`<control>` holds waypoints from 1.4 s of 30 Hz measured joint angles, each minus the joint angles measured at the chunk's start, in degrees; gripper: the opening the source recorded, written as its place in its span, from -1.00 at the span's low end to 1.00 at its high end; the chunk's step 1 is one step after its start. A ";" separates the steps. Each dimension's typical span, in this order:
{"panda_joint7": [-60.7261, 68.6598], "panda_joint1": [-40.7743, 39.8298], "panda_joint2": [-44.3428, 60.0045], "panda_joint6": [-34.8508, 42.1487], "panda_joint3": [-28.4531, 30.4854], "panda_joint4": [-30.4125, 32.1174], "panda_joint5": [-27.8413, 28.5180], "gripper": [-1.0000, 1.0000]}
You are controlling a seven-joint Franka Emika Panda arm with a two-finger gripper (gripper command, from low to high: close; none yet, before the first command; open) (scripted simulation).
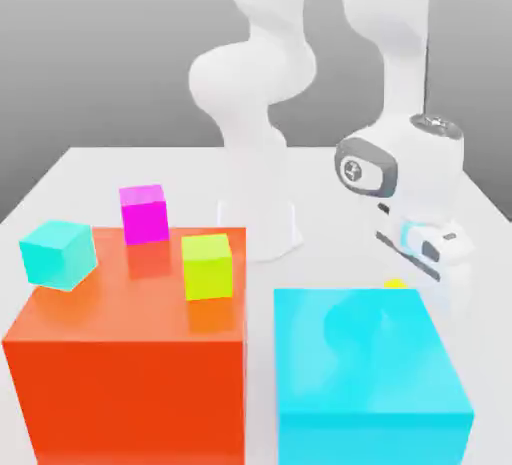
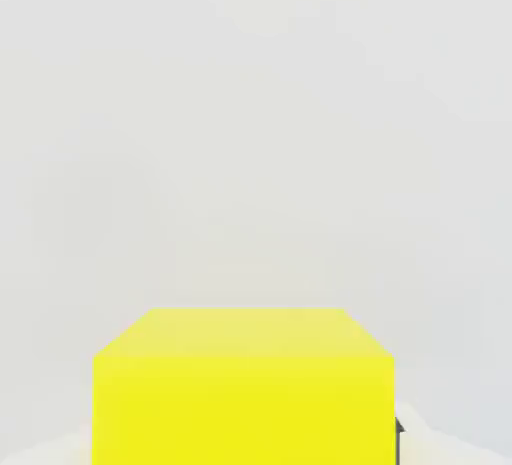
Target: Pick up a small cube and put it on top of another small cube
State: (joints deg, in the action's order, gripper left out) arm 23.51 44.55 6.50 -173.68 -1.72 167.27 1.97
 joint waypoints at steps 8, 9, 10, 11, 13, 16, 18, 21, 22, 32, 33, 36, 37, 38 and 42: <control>-4.46 -0.56 -10.71 15.22 -0.76 -2.69 2.56 -1.00; -5.40 -1.87 -12.22 17.62 0.14 -3.56 3.25 -1.00; -6.20 -3.60 -13.90 20.05 1.20 -4.38 3.86 -1.00; -7.04 -5.36 -15.65 22.51 2.44 -5.17 4.48 -1.00; -8.60 -9.18 -19.26 27.44 4.84 -6.73 5.65 -1.00; -10.91 -15.28 -24.70 34.82 8.29 -9.03 7.42 -1.00; -12.39 -19.55 -28.30 39.71 10.43 -10.56 8.54 -1.00; -14.57 -26.11 -33.64 47.01 13.58 -12.85 10.21 -1.00; -15.26 -28.38 -35.39 49.42 14.57 -13.61 10.73 -1.00; -18.05 -44.28 -46.72 59.13 24.39 -13.71 14.03 -1.00; -18.01 -44.49 -46.00 56.82 25.01 -12.16 14.40 -1.00; -17.98 -44.69 -45.21 54.49 25.55 -10.62 14.75 1.00; -17.98 -44.69 -45.21 54.49 25.55 -10.62 14.75 1.00; -17.98 -44.69 -45.21 54.49 25.55 -10.62 14.75 1.00; -18.05 -44.67 -45.64 55.45 25.35 -11.29 14.77 1.00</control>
State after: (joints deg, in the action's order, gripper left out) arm 5.47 -0.11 -39.14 -118.22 23.63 155.98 16.75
